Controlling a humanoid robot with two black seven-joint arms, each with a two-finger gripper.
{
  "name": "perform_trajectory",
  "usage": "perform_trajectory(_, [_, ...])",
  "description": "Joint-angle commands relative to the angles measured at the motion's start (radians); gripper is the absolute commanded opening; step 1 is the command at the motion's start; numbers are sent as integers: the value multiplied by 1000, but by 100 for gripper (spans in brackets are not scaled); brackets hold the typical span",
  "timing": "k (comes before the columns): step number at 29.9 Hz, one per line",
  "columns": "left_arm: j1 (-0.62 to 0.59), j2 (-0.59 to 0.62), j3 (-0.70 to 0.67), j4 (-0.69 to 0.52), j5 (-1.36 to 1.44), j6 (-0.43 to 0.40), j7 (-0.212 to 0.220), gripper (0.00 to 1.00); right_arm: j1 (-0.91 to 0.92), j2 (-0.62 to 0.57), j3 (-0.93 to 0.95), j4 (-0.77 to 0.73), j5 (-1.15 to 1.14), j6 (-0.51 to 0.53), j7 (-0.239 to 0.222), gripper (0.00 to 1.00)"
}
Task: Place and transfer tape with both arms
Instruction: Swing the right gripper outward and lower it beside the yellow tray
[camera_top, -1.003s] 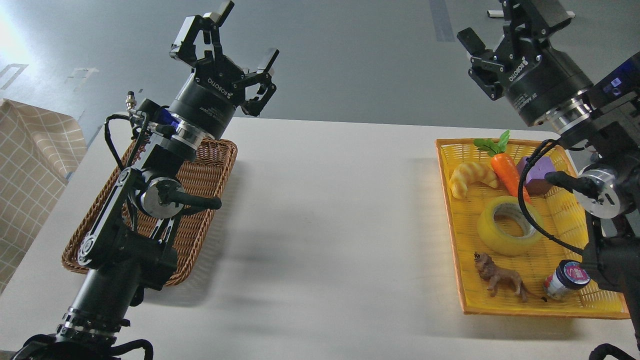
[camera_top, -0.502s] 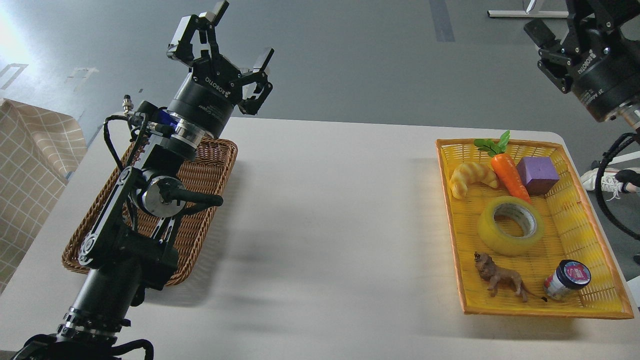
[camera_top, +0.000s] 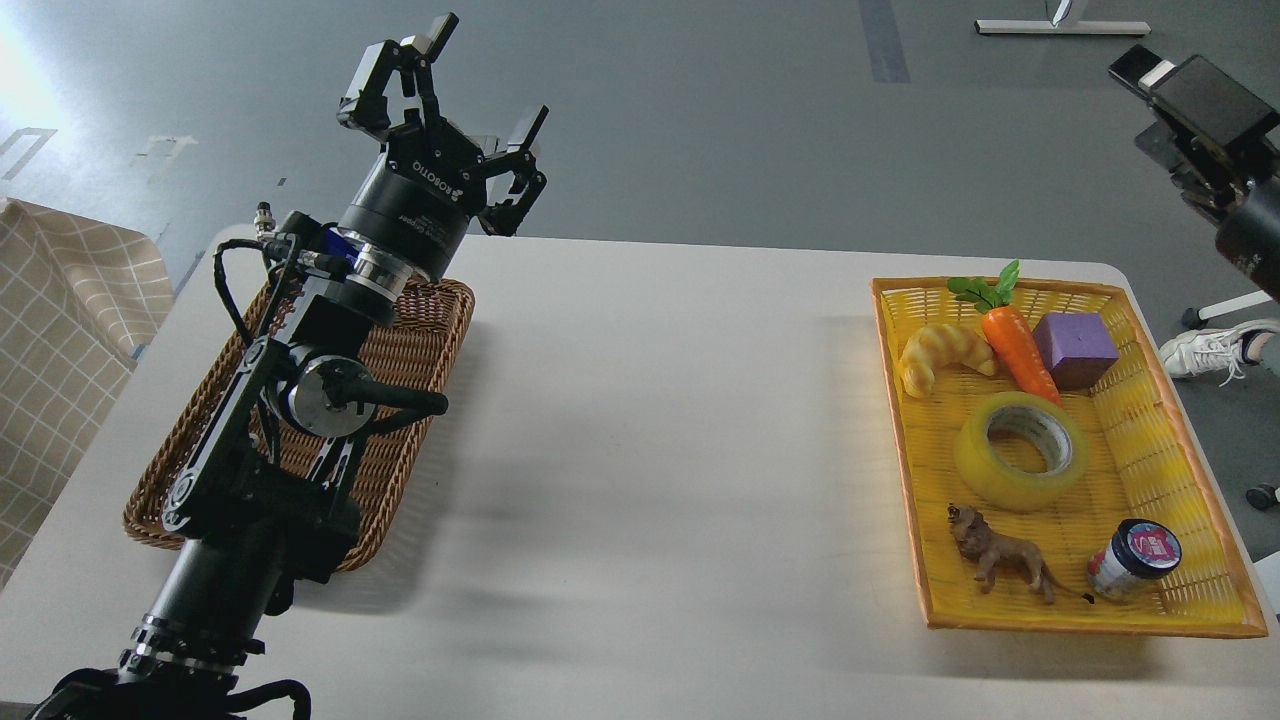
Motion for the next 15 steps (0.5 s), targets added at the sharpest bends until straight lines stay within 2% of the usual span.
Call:
perform_trajectory(1, [3,-1,3,0,1,0,-1,98,-14,-13,6,8,2,7,8,100])
perform_trajectory(6, [1,0,0,0,4,6,-1,98,-20,-7,68,40,7,34,40,100])
perform_trajectory(11, [12,-6,-1,-6,3,1,-1,98,-28,-10,158,44,2,37,49,100])
perform_trajectory(15, [27,-3,0,-6,1,-3,-1,98,-43,-8,158,40,-1,40,52,100])
